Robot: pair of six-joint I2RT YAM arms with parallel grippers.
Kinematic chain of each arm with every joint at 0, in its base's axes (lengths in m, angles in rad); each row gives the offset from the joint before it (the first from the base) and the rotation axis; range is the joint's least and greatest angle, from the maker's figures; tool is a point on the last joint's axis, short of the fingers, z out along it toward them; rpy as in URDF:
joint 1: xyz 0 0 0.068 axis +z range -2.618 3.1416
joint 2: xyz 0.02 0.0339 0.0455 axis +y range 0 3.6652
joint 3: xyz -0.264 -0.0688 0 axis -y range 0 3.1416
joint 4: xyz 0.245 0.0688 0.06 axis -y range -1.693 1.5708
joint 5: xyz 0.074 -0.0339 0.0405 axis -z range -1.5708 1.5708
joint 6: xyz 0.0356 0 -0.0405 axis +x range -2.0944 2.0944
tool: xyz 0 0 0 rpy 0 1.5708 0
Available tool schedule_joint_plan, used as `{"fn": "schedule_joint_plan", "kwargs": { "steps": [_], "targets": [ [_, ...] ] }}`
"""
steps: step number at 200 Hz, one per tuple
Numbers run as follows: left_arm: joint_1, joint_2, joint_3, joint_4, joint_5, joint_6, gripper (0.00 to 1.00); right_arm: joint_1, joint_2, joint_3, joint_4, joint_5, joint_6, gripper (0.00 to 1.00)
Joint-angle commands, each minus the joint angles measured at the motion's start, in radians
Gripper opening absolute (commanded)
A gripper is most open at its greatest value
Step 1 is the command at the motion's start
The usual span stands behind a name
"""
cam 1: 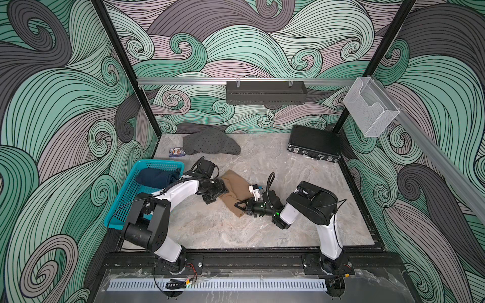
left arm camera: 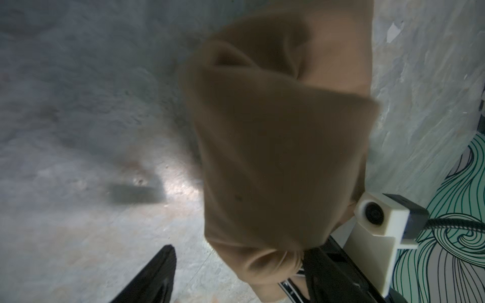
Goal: Roll up the skirts
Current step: Roll the skirt at the center of the board.
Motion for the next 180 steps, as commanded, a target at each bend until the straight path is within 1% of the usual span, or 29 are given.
{"fn": "schedule_joint_plan", "kwargs": {
  "steps": [1,14,26,34,39,51,61,76,87,100,108,123,130,137,146,153,160,168,180],
  "targets": [
    [-0.012,0.066,-0.034,0.167,0.005,-0.04,0.74,-0.008,0.035,0.01,0.027,-0.072,0.144,0.0],
    [-0.015,0.088,-0.061,0.229,0.0,-0.065,0.7,-0.009,0.031,0.01,0.012,-0.083,0.179,0.0],
    [-0.02,0.103,-0.065,0.257,-0.009,-0.091,0.61,-0.014,0.038,0.007,0.011,-0.092,0.205,0.0],
    [-0.025,0.118,-0.05,0.246,-0.026,-0.1,0.53,-0.018,0.049,0.007,0.023,-0.097,0.226,0.0],
    [-0.03,0.127,-0.035,0.23,-0.039,-0.102,0.46,-0.02,0.057,0.007,0.036,-0.101,0.235,0.0],
    [-0.041,0.15,0.017,0.154,-0.093,-0.104,0.2,-0.027,0.07,0.012,0.047,-0.116,0.246,0.0],
    [-0.047,0.174,0.072,0.067,-0.148,-0.109,0.0,-0.032,0.069,0.02,0.022,-0.136,0.228,0.0],
    [-0.054,0.227,0.169,-0.114,-0.24,-0.121,0.0,-0.04,0.05,0.021,-0.041,-0.147,0.177,0.0],
    [-0.055,0.278,0.246,-0.251,-0.297,-0.113,0.0,-0.047,0.01,0.029,-0.141,-0.173,0.089,0.12],
    [-0.055,0.359,0.351,-0.412,-0.354,-0.086,0.0,-0.053,-0.068,0.038,-0.322,-0.185,-0.064,0.19],
    [-0.055,0.41,0.412,-0.5,-0.379,-0.056,0.0,-0.058,-0.131,0.035,-0.453,-0.164,-0.164,0.24],
    [-0.055,0.474,0.486,-0.613,-0.429,-0.011,0.0,-0.061,-0.259,0.017,-0.611,-0.098,-0.336,0.39],
    [-0.054,0.488,0.502,-0.639,-0.442,0.004,0.0,-0.061,-0.315,0.019,-0.689,-0.066,-0.42,0.49],
    [-0.053,0.492,0.509,-0.654,-0.445,0.018,0.0,-0.061,-0.367,0.032,-0.781,-0.027,-0.511,0.54],
    [-0.053,0.496,0.524,-0.68,-0.447,0.031,0.0,-0.059,-0.427,0.045,-0.88,0.022,-0.628,0.56],
    [-0.052,0.497,0.537,-0.702,-0.446,0.039,0.0,-0.048,-0.479,0.046,-0.929,0.085,-0.722,0.57],
    [-0.052,0.502,0.553,-0.723,-0.44,0.049,0.0,-0.028,-0.531,0.04,-0.971,0.181,-0.808,0.58],
    [-0.053,0.511,0.577,-0.757,-0.436,0.056,0.0,0.006,-0.584,0.036,-0.991,0.264,-0.912,0.59],
    [-0.056,0.516,0.604,-0.794,-0.442,0.059,0.0,0.077,-0.644,0.048,-1.022,0.405,-1.059,0.6]
  ]
}}
